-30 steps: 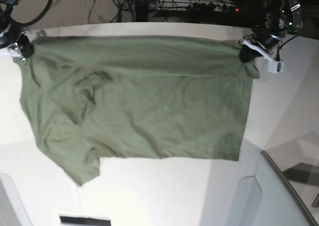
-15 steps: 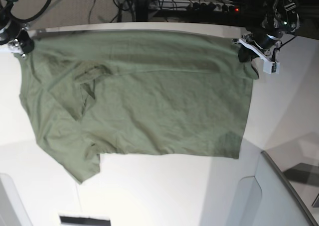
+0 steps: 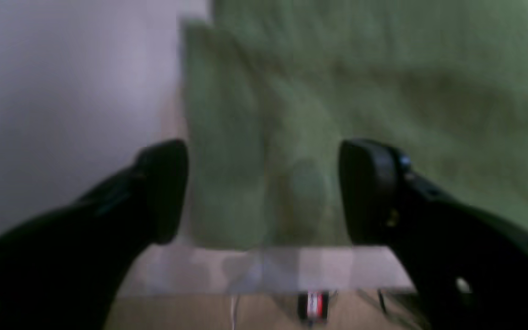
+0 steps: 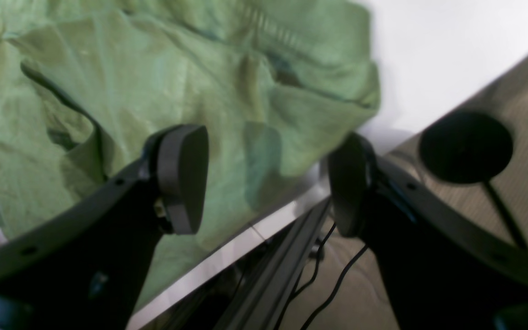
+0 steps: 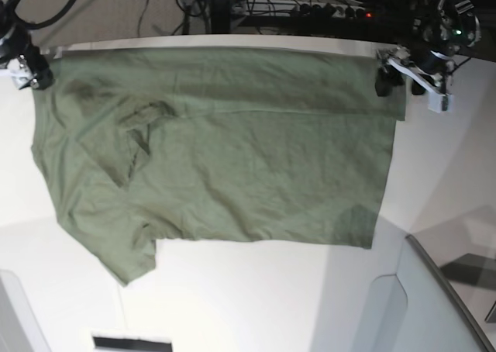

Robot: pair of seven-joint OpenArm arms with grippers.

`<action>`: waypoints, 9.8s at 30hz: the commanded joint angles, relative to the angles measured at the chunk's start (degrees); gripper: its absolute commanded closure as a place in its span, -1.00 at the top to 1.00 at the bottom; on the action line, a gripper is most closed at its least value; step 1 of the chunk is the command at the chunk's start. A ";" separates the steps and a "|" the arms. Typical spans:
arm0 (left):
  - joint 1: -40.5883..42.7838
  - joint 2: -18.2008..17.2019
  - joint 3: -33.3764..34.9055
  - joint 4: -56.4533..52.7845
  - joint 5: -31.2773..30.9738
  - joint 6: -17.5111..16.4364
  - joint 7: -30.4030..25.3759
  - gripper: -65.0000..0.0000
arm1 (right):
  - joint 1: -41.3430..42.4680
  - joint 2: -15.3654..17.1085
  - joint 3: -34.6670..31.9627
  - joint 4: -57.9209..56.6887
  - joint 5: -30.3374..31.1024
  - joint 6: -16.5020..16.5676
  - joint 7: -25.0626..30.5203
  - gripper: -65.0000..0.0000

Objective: Layout the t-shirt on the table in an organized manner, then fold the t-shirt properly
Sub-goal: 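Release the edge and move the right gripper to the sleeve, then pull the sleeve outward with the right gripper to smooth it, then lower the left gripper onto the shirt's side edge and grasp it, then drag the held side edge along the table with the left gripper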

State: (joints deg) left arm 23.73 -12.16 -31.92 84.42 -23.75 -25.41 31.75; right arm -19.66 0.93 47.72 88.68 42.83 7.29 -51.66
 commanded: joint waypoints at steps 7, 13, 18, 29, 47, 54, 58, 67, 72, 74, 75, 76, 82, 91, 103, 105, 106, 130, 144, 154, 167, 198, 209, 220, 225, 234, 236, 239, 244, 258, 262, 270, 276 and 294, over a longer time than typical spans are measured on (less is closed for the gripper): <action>-3.02 -5.11 -8.74 3.18 -0.30 0.40 -1.02 0.54 | 4.50 8.26 0.76 3.67 0.64 0.58 0.63 0.21; -8.30 -5.73 0.05 3.53 -0.21 0.40 -1.02 0.54 | 23.92 24.96 -22.80 -19.98 0.64 0.84 4.76 0.21; -9.35 -5.46 6.03 3.45 -0.21 0.40 -1.02 0.54 | 38.96 29.53 -41.09 -41.08 0.64 0.93 17.77 0.22; -6.54 -6.87 5.15 1.69 -0.30 0.40 -1.20 0.54 | 48.45 26.28 -57.44 -64.46 0.73 8.14 35.88 0.23; -6.36 -6.61 1.81 1.69 -0.30 0.40 -1.11 0.54 | 48.54 25.05 -57.53 -66.75 0.64 8.40 40.27 -0.23; -6.71 -6.61 1.99 1.69 -0.30 0.40 -1.11 0.54 | 48.45 25.05 -57.53 -65.43 0.64 8.23 40.01 -0.98; -6.80 -6.61 1.99 1.69 -0.30 0.40 -1.11 0.54 | 48.45 25.05 -57.53 -65.34 0.64 8.23 39.92 -1.00; -6.80 -6.61 2.08 1.60 -0.30 0.40 -1.02 0.54 | 41.24 25.58 -56.65 -48.03 1.08 7.08 33.94 -1.00; -6.80 -6.61 2.08 1.60 -0.30 0.40 -1.02 0.54 | 34.47 25.14 -49.35 -35.19 0.82 1.99 28.67 -1.00; -6.80 -6.61 2.08 1.60 -0.30 0.40 -1.02 0.54 | 32.28 25.14 -47.33 -30.88 1.00 1.99 26.30 -1.00; -6.80 -6.61 2.08 1.60 -0.30 0.40 -1.02 0.54 | 31.13 25.05 -46.01 -28.33 1.08 1.99 24.98 -1.00; -6.80 -6.61 2.08 1.51 -0.30 0.40 -1.02 0.54 | 29.81 24.96 -44.78 -26.05 1.08 1.99 23.31 -1.00; -7.15 -6.61 2.08 -0.77 -0.30 0.40 -1.02 0.54 | 23.04 19.95 -33.79 -16.73 0.82 1.90 13.37 -1.00; -7.77 -6.52 2.08 -0.77 -0.30 0.40 -1.02 0.54 | 20.14 15.82 -29.22 -14.00 1.17 1.90 5.20 -0.89; -7.68 -6.52 1.81 -0.77 -0.30 0.40 -1.11 0.54 | 24.72 14.59 -24.21 -10.22 0.47 1.90 1.15 0.37; -7.68 -6.52 1.99 -0.77 -0.30 0.40 -1.11 0.54 | 29.73 15.99 -25.18 -16.73 -1.91 1.90 1.15 0.37; -7.68 -6.52 1.99 -0.77 -0.30 0.40 -1.11 0.54 | 32.54 16.52 -26.05 -20.33 -4.02 1.99 1.33 0.37; -7.77 -6.61 1.99 -0.77 -0.30 0.40 -1.29 0.54 | 45.02 15.82 -32.56 -48.64 -18.26 2.42 12.41 -0.21; -13.57 -6.61 2.08 -4.47 -0.30 0.40 -1.02 0.54 | 45.29 14.68 -32.56 -48.38 -18.26 2.07 12.76 -1.00; -35.73 -9.07 15.35 -28.82 -0.21 0.40 -1.29 0.56 | 45.29 14.68 -32.56 -48.38 -18.26 2.34 12.58 -1.00; -42.76 -6.87 23.26 -41.30 -0.21 0.40 -1.46 0.53 | 45.20 15.12 -32.56 -48.38 -18.26 2.42 12.76 -1.00; -20.34 -7.75 14.03 -6.05 -0.21 0.49 8.38 -1.00 | 45.29 14.94 -32.56 -48.29 -18.26 2.42 12.76 -1.00; -17.26 -7.75 13.77 -5.43 -0.21 0.49 8.38 -1.00 | 45.29 14.59 -32.56 -48.29 -18.26 2.42 12.67 -1.00; -16.03 -9.68 10.96 -5.70 -0.30 0.49 8.47 -0.02 | 45.29 14.85 -32.65 -48.29 -18.26 2.42 12.58 -1.00; -21.40 -10.12 5.33 -9.57 -0.21 0.49 8.47 0.30 | 45.29 14.85 -32.65 -48.29 -18.26 2.42 12.49 -1.00; -40.39 -12.32 13.06 -33.39 -0.12 0.40 4.96 0.53 | 45.29 14.85 -32.65 -48.29 -18.26 2.42 12.49 -1.00; -42.76 -12.32 16.85 -37.35 -0.21 0.40 2.85 0.52 | 45.29 14.76 -32.65 -48.29 -18.26 2.42 12.49 -1.00; -45.92 -11.97 19.04 -43.50 -0.30 0.40 0.56 0.51 | 45.29 14.85 -32.65 -48.29 -18.26 2.42 12.49 -1.00; -48.82 -11.79 19.48 -51.24 -0.21 0.49 -2.78 0.50 | 45.29 15.03 -32.65 -48.29 -18.26 2.42 12.49 -1.00; -48.82 -8.54 19.57 -54.84 -0.21 0.49 -6.30 0.49 | 45.29 15.12 -32.65 -48.29 -18.26 2.42 12.76 -1.00; -48.91 -8.36 23.09 -54.84 -0.21 0.49 -6.65 0.29 | 45.37 15.12 -32.65 -48.29 -18.26 2.42 12.76 -1.00; -48.91 -8.28 24.67 -57.30 -0.30 3.04 -12.27 -0.55 | 45.37 15.12 -32.65 -48.29 -18.35 2.51 12.76 -1.00; -50.32 -8.54 25.11 -57.13 -0.21 4.09 -14.56 -1.00 | 45.11 15.12 -37.22 -44.07 -18.35 2.51 12.85 -1.00; -53.57 -8.63 25.02 -44.47 -0.21 4.09 -9.02 -1.00 | 47.40 16.17 -41.18 -37.12 -18.35 2.42 12.93 -1.00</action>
State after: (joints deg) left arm -28.14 -19.99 -6.66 38.85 -23.20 -21.17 23.81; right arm 25.54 16.29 6.48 50.30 23.97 9.45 -40.07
